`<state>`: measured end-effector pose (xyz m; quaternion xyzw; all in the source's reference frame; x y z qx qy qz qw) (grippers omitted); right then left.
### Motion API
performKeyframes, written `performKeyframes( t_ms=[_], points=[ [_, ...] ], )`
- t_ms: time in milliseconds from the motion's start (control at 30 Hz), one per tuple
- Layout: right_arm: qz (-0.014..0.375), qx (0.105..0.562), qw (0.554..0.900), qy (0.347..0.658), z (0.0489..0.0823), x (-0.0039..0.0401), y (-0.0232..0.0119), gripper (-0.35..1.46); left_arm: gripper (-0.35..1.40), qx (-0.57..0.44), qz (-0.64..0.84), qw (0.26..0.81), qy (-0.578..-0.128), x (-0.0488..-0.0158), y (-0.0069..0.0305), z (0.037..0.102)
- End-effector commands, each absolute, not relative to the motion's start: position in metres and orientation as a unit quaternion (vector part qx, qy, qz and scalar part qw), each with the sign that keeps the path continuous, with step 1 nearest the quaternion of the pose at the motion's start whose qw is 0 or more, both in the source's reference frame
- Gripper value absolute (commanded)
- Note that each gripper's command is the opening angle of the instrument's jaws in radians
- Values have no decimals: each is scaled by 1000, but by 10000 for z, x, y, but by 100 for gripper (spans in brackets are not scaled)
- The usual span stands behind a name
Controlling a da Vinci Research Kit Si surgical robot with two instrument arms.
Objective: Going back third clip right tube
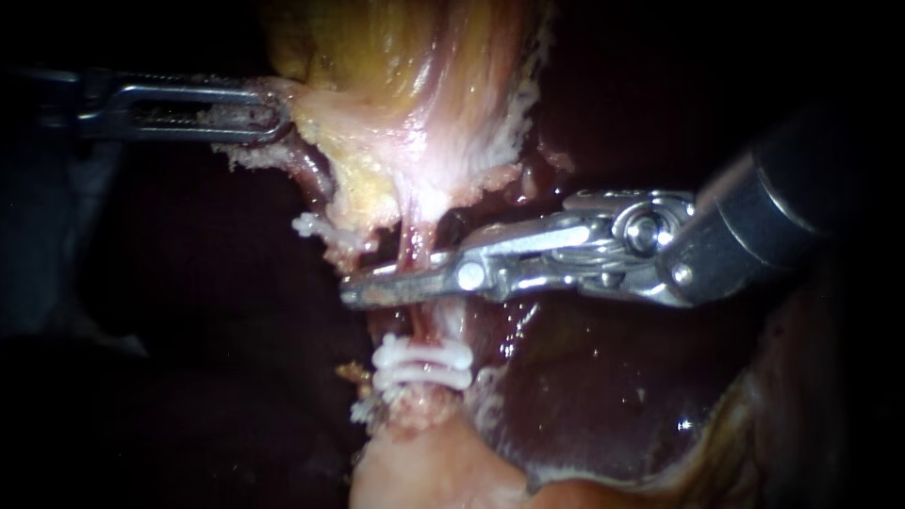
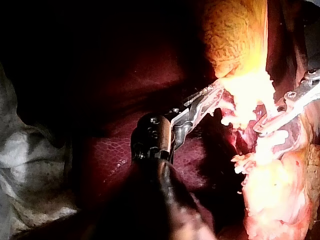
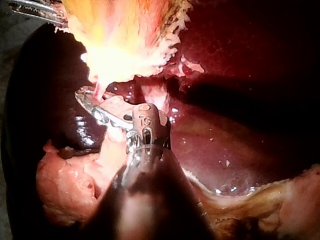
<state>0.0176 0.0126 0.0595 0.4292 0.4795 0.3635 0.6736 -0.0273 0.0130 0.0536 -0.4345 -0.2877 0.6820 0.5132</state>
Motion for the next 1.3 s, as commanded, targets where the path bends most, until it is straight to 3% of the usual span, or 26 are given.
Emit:
performKeyframes(
  t_ms=[33,200,367,500,900,1133,1300],
  points=[
    [364,429,673,480,595,176,126,-35,-35,-435,682,513,-288,-273,130,536],
    [348,417,682,490,596,176,127,-35,-35,-435,682,513,-288,-272,130,536],
    [325,400,685,515,601,180,125,31,-35,-435,682,513,-288,-272,129,537],
    [327,399,681,520,603,183,125,43,-35,-435,682,513,-288,-271,129,537],
    [315,374,690,534,613,183,121,47,-35,-435,682,513,-288,-271,128,536],
    [298,323,723,533,626,174,125,50,-35,-435,682,513,-288,-270,128,536],
    [263,289,748,536,631,162,128,50,-35,-435,682,512,-288,-270,128,536]
  ],
)
